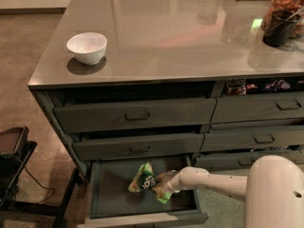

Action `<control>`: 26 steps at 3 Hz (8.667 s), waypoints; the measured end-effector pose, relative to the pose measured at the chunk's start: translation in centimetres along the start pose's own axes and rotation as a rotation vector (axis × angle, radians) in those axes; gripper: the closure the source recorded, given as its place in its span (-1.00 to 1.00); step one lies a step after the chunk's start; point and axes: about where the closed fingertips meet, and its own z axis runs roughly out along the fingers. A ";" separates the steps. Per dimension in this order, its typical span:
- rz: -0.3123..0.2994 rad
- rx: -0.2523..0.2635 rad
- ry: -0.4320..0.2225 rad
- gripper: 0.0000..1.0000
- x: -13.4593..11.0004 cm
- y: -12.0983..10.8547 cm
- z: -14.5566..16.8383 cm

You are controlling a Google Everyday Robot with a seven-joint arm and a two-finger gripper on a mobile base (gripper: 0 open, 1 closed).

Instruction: Pick green rice chip bag from bottom drawer and place on counter

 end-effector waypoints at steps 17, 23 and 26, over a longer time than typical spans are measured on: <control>-0.504 0.289 -0.135 1.00 -39.4 -3.4 -57.7; -0.583 0.394 -0.146 0.85 -49.6 -21.8 -49.0; -0.585 0.391 -0.145 -0.56 -49.5 -21.6 -48.8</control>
Offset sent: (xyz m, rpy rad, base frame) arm -0.0324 -0.0473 0.0918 -0.0181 0.0113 0.1518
